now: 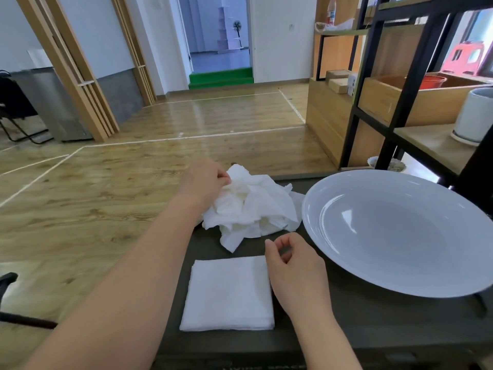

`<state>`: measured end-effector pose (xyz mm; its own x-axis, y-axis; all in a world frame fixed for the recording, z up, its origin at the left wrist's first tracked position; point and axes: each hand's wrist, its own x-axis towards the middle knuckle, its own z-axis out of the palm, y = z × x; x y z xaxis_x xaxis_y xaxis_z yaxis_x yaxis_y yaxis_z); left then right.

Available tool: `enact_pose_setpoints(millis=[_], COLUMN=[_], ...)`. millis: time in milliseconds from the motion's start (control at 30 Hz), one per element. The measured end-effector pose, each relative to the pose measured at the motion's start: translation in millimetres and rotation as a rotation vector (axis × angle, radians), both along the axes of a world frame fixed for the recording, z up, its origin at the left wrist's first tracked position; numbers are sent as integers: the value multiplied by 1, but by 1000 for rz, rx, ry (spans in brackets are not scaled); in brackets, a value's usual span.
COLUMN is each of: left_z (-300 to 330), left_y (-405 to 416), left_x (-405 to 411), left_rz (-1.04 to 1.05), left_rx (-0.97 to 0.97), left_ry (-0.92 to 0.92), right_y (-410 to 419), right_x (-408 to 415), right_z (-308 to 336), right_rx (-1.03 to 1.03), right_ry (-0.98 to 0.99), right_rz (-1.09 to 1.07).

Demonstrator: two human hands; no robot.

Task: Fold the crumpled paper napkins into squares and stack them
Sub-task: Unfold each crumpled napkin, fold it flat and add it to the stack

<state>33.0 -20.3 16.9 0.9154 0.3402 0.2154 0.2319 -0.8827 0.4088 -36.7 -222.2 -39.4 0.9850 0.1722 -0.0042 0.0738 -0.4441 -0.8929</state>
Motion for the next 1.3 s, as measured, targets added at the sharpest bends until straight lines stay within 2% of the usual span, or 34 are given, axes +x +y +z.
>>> enact_pose_setpoints(millis=[200, 367, 467, 600, 667, 800, 867, 900, 967, 1033, 1133, 1300], left_z=[15, 43, 55, 40, 21, -9, -15, -17, -22, -23, -24, -22], left_y=[-9, -25, -37, -50, -55, -62, -67, -69, -69, -63, -51, -46], left_x=[-11, -45, -85, -131, -145, -163, -173, -177, -183, -184, -184, -182], left_rz=[31, 33, 24, -26, -25, 14, -15, -27, -37, -27, -14, 69], left_rx=[75, 5, -119, -443, -591, -820, -980, -1011, -942, -882, -901, -1152], left_ry=[-118, -113, -156, -273, -317, -392, -313, -250, -162, -152, -197, -310], right_y=[0, -1, -3, 0, 2, 8, 12, 14, 16, 15, 6, -4], right_x=[1, 0, -1, -8, -14, -26, -32, -34, -36, -36, -33, -30], right_z=[1, 2, 7, 16, 18, 20, 21, 20, 22, 23, 25, 31], right_rx=[-2, 17, 114, 262, 316, 392, 449, 468, 495, 521, 562, 386], right_ry=[-11, -28, 1, 24, 54, 47, 11, -7, -22, -8, 45, 50], right_rz=[-3, -2, 45, 357, 445, 421, 382, 359, 324, 293, 253, 305])
